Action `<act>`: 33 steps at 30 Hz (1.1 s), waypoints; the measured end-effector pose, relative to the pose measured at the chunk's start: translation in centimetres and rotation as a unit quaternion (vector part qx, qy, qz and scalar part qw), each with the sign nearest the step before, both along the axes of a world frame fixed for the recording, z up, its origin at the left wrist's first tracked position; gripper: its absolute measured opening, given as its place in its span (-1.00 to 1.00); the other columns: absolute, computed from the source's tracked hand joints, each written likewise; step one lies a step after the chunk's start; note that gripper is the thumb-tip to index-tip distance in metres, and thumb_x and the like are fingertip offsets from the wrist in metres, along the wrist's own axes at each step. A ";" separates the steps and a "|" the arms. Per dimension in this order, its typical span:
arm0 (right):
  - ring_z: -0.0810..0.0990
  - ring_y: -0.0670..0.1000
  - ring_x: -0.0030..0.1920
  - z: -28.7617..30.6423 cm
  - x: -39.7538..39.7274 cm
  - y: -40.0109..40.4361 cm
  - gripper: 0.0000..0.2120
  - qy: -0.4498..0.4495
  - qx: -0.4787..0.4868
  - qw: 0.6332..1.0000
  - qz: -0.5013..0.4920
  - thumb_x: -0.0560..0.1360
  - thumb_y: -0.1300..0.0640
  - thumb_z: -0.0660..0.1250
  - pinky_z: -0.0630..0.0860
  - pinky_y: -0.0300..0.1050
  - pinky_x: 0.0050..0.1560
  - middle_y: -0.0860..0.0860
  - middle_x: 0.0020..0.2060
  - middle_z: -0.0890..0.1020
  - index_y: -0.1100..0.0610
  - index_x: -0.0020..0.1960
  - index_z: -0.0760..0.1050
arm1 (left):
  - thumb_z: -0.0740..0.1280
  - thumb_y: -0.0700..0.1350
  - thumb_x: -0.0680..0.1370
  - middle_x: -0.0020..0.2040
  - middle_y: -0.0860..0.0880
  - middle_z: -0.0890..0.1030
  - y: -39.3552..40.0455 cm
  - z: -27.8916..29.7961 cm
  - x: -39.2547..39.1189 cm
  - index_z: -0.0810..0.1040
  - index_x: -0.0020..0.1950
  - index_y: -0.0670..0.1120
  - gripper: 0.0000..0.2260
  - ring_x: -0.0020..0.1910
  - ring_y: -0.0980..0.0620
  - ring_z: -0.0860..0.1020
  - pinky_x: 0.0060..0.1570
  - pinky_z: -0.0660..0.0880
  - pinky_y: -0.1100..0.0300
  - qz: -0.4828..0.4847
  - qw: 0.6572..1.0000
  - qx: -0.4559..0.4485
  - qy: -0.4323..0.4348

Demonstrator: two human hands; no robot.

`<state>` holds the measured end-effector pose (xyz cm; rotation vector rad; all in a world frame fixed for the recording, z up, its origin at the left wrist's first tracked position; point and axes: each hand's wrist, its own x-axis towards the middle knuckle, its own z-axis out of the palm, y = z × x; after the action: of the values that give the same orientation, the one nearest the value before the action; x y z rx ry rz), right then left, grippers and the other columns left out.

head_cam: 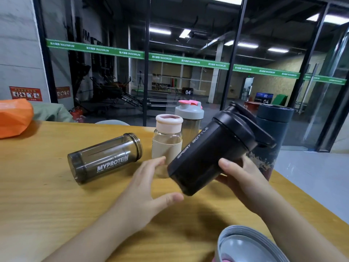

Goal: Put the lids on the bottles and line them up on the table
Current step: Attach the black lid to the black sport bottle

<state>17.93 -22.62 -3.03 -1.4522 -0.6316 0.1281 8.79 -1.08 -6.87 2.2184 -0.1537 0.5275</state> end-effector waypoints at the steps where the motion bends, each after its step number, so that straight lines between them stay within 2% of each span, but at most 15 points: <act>1: 0.64 0.10 0.10 0.0 0.3 -0.3 -0.30 -0.004 0.009 0.999 -0.041 0.05 -0.15 0.62 0.59 -0.16 -0.05 0.06 0.06 0.66 0.03 0.11 0.48 | 0.18 0.57 0.17 0.28 0.48 0.17 0.9 0.0 0.1 0.15 0.35 0.29 -0.19 0.28 0.55 0.13 0.23 0.06 0.60 0.033 0.997 0.056 -0.029; 2: 0.63 0.10 0.10 0.1 0.5 -0.6 -0.40 -0.013 0.009 0.996 -0.084 0.09 -0.10 0.59 0.58 -0.18 -0.07 0.02 0.03 0.66 -0.03 0.07 0.48 | 0.21 0.53 0.21 0.31 0.42 0.17 1.9 0.0 0.3 0.16 0.39 0.23 -0.18 0.32 0.45 0.11 0.30 -0.01 0.54 0.080 0.989 0.104 -0.066; 4: 0.58 0.06 0.16 0.2 0.9 -1.1 -0.51 -0.054 -0.031 0.985 -0.159 0.18 -0.07 0.55 0.55 -0.01 0.10 -0.08 0.00 0.65 -0.13 0.05 0.46 | 0.39 0.27 0.34 0.40 0.14 0.28 3.8 0.0 0.6 0.26 0.44 0.05 -0.26 0.40 0.18 0.10 0.43 0.01 0.24 0.207 0.955 0.179 -0.113; 6: 0.53 0.01 0.19 0.2 0.8 -1.2 -0.53 -0.085 -0.072 0.975 -0.193 0.30 0.01 0.55 0.46 0.05 0.19 -0.13 0.03 0.62 -0.13 0.13 0.44 | 0.46 0.08 0.39 0.46 -0.04 0.24 5.3 0.0 0.8 0.25 0.47 -0.01 -0.29 0.45 -0.01 0.07 0.47 0.03 0.00 0.328 0.918 0.209 -0.076; 8: 0.52 -0.03 0.16 0.0 0.8 -1.0 -0.52 -0.096 -0.092 0.970 -0.205 0.34 0.07 0.51 0.45 -0.04 0.13 -0.15 0.07 0.59 -0.08 0.18 0.41 | 0.45 0.05 0.41 0.52 -0.07 0.12 6.3 -0.2 0.9 0.16 0.50 0.00 -0.25 0.50 -0.08 -0.02 0.49 -0.08 -0.06 0.382 0.903 0.198 -0.014; 11: 0.52 -0.01 0.15 -0.5 1.0 -0.8 -0.54 -0.091 -0.111 0.966 -0.214 0.34 0.03 0.51 0.47 -0.04 0.13 -0.16 0.04 0.58 -0.06 0.16 0.41 | 0.43 0.05 0.43 0.55 -0.07 -0.02 7.1 -0.8 1.0 0.03 0.53 0.04 -0.20 0.53 -0.08 -0.14 0.47 -0.15 -0.09 0.405 0.892 0.198 0.037; 13: 0.52 0.01 0.17 -0.8 1.1 -0.7 -0.54 -0.090 -0.121 0.963 -0.222 0.33 0.02 0.52 0.47 -0.02 0.15 -0.15 0.05 0.58 -0.04 0.16 0.41 | 0.42 0.06 0.43 0.56 -0.06 -0.05 7.3 -1.1 1.2 -0.01 0.54 0.06 -0.18 0.53 -0.07 -0.17 0.46 -0.13 -0.11 0.414 0.885 0.202 0.062; 16: 0.51 0.03 0.20 -0.9 1.0 -0.6 -0.48 -0.095 -0.137 0.960 -0.226 0.32 0.00 0.53 0.47 0.03 0.19 -0.13 0.10 0.57 -0.02 0.21 0.40 | 0.47 0.01 0.39 0.51 -0.06 0.14 7.3 -1.3 1.4 0.12 0.51 0.04 -0.21 0.50 -0.09 -0.07 0.43 -0.05 -0.16 0.429 0.878 0.207 0.054; 18: 0.49 0.04 0.22 -0.9 1.1 -0.5 -0.44 -0.096 -0.144 0.958 -0.227 0.32 0.00 0.53 0.45 0.07 0.24 -0.11 0.13 0.56 -0.02 0.24 0.39 | 0.52 -0.05 0.33 0.39 -0.10 0.33 7.4 -1.3 1.4 0.30 0.44 -0.01 -0.27 0.43 -0.11 0.07 0.38 0.03 -0.20 0.437 0.872 0.220 0.011; 20: 0.48 0.05 0.23 -1.0 1.2 -0.4 -0.44 -0.099 -0.143 0.957 -0.231 0.33 0.00 0.52 0.44 0.05 0.24 -0.10 0.14 0.56 -0.01 0.25 0.38 | 0.55 -0.07 0.29 0.27 -0.16 0.40 7.6 -1.3 1.4 0.41 0.35 -0.04 -0.33 0.31 -0.12 0.16 0.30 0.10 -0.21 0.440 0.866 0.237 -0.030; 23: 0.48 0.01 0.20 -1.2 1.4 -0.5 -0.46 -0.107 -0.135 0.956 -0.237 0.33 0.01 0.52 0.41 -0.05 0.17 -0.15 0.07 0.55 -0.04 0.23 0.38 | 0.56 -0.01 0.29 0.30 -0.18 0.32 7.8 -0.9 1.2 0.38 0.37 -0.04 -0.30 0.32 -0.13 0.13 0.31 0.08 -0.19 0.452 0.860 0.234 -0.029; 25: 0.48 0.01 0.18 -1.3 1.6 -0.6 -0.48 -0.110 -0.135 0.955 -0.240 0.33 0.01 0.52 0.40 -0.07 0.14 -0.16 0.04 0.54 -0.05 0.21 0.37 | 0.52 0.08 0.32 0.42 -0.16 0.24 8.1 -0.7 0.9 0.25 0.45 0.01 -0.22 0.41 -0.16 0.10 0.37 0.06 -0.17 0.459 0.862 0.215 0.026; 27: 0.47 0.01 0.18 -1.4 1.7 -0.6 -0.47 -0.107 -0.137 0.954 -0.243 0.34 0.01 0.52 0.40 -0.06 0.15 -0.14 0.05 0.53 -0.06 0.21 0.36 | 0.47 0.16 0.36 0.44 -0.12 0.26 8.4 -0.5 0.7 0.17 0.49 0.02 -0.19 0.41 -0.17 0.17 0.37 0.13 -0.15 0.458 0.861 0.208 0.076; 29: 0.47 0.00 0.16 -1.5 1.7 -0.6 -0.47 -0.107 -0.138 0.953 -0.246 0.34 0.01 0.52 0.39 -0.08 0.14 -0.13 0.06 0.53 -0.06 0.21 0.35 | 0.48 0.15 0.36 0.38 -0.11 0.33 8.4 -0.2 0.5 0.21 0.48 -0.01 -0.22 0.35 -0.18 0.25 0.29 0.25 -0.13 0.450 0.869 0.186 0.088; 33: 0.45 -0.04 0.14 -1.5 1.7 -0.5 -0.46 -0.104 -0.148 0.950 -0.253 0.34 0.01 0.52 0.38 -0.11 0.10 -0.14 0.07 0.50 -0.05 0.22 0.34 | 0.52 0.08 0.34 0.32 -0.16 0.36 8.3 0.0 0.2 0.30 0.42 -0.09 -0.25 0.30 -0.22 0.21 0.20 0.35 -0.10 0.445 0.883 0.137 0.068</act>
<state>19.67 -23.15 -4.52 -1.8936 -0.3985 -0.3515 9.03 7.17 -6.86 2.5129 0.9685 0.8620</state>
